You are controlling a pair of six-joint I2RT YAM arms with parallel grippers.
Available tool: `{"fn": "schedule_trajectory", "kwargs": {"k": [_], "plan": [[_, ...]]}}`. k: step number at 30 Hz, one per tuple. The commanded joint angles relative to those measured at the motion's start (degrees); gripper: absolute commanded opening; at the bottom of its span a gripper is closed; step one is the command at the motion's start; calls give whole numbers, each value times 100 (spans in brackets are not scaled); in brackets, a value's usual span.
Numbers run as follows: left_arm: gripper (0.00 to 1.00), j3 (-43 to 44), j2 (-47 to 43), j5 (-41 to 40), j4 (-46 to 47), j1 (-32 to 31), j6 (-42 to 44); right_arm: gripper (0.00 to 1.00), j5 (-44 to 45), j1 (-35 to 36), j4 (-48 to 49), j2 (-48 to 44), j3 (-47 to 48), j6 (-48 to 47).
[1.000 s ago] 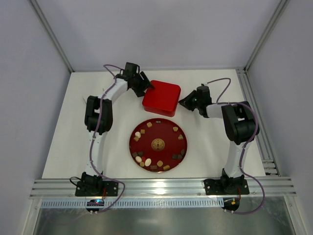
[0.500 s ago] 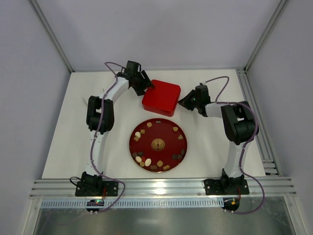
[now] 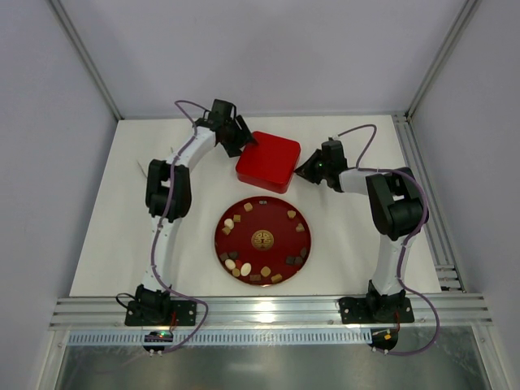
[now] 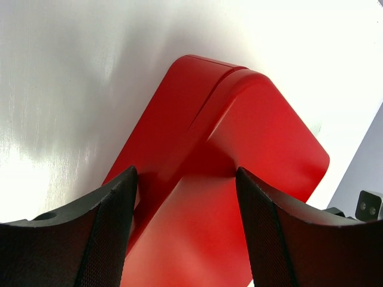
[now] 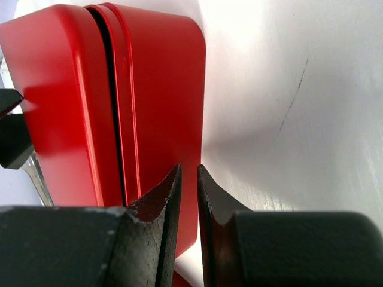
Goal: Pack the chocolate
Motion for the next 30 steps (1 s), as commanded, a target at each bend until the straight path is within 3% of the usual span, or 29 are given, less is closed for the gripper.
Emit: {"fn": "schedule_trajectory", "kwargs": {"k": [1,30], "plan": [[64,283,70,450,-225,-395,-85,20,-277,303,316,11,335,-53],[64,845,369,257,-770,-624,284,20,-348,400,8,142,669,-220]]}}
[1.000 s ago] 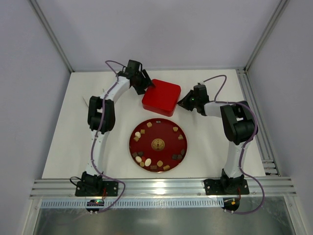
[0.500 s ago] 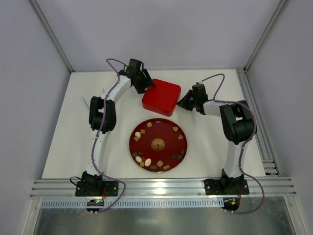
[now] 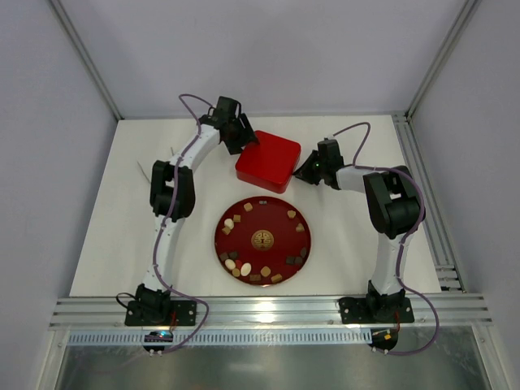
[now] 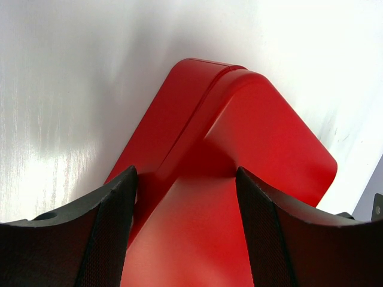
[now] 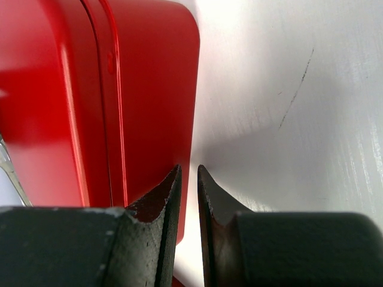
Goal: Pack the chocolate
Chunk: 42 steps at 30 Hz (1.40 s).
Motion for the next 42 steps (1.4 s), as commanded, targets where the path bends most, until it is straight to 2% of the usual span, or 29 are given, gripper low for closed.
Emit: {"fn": "schedule_trajectory", "kwargs": {"k": [1,24,37,42], "plan": [[64,233,150,646,-333,-469,-81,20,-426,297,539,11,372,33],[64,365,273,-4,-790,-715,323,20,-400,377,214,126,671,-160],[65,120,229,-31,-773,-662,324,21,-453,272,100,38,610,-240],[65,-249,115,-110,-676,-627,341,32,-506,157,4,-251,539,-327]]}}
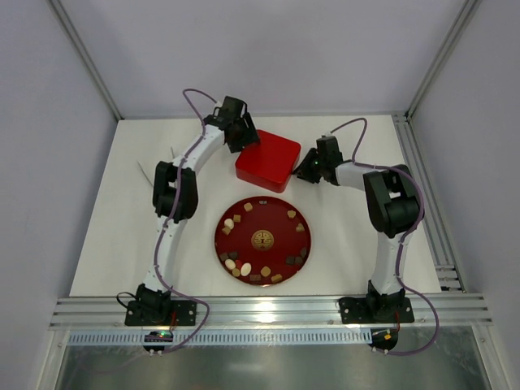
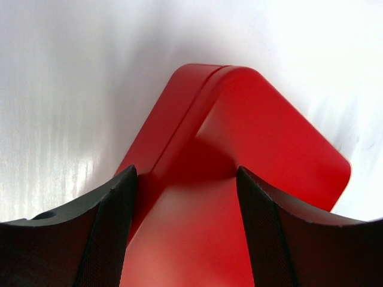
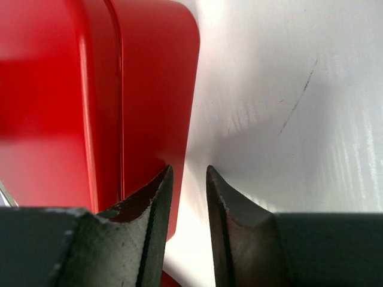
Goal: Pack the chocolate
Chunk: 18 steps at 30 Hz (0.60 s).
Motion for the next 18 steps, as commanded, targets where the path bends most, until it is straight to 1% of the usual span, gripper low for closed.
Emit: {"fn": "schedule_trajectory", "kwargs": {"k": [1,2,4,5,7,13,18], "plan": [[65,-427,71,500,-639,-426,-48,35,-501,120,462,-407,190,1],[65,-462,45,465,-630,-426,-48,38,-501,67,427,-469,172,-17],[65,-620,-16,412,-612,-426,-65,40,-545,14,409,-653,137,-17],[65,-690,-51,395,-569,-426,-83,44,-554,-29,444,-706,67,18],[65,-918,-148,342,-455,-426,-136,47,-589,-39,488,-864,-4,9],[65,-1156,-192,324,-366,-426,-232,48,-457,-47,436,-1067,-302,44],[63,-1411,-306,237,-305,-443,-417,48,-466,-56,769,-1269,-592,45]]}}
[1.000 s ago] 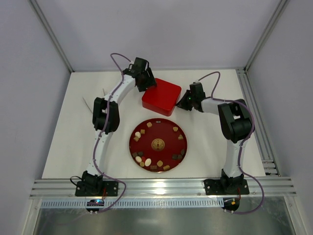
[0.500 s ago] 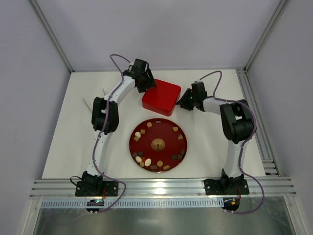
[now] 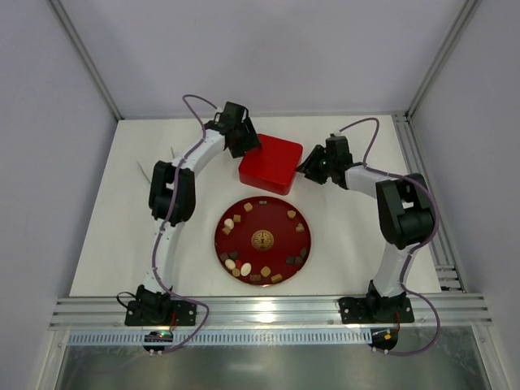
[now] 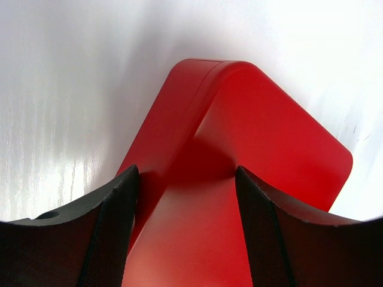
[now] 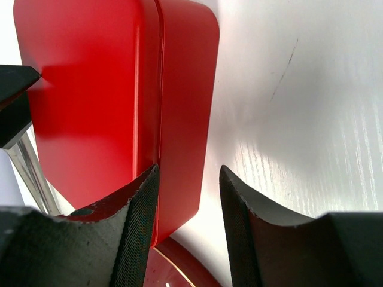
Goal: Pack the chocolate
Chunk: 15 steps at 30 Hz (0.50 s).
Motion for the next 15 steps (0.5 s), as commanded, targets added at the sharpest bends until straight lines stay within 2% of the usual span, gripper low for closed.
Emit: {"fn": "schedule_trajectory", "kwargs": {"k": [1,5,15], "plan": [[62,-508,118,189,-766,-358,-218,49,-339,136,757,-462,-66,49],[62,-869,-67,-66,-625,-393,-359,50,-67,67,433,-559,-127,57],[62,-1098,-261,-717,-634,-472,-534,50,328,-66,80,-893,-312,48]]}}
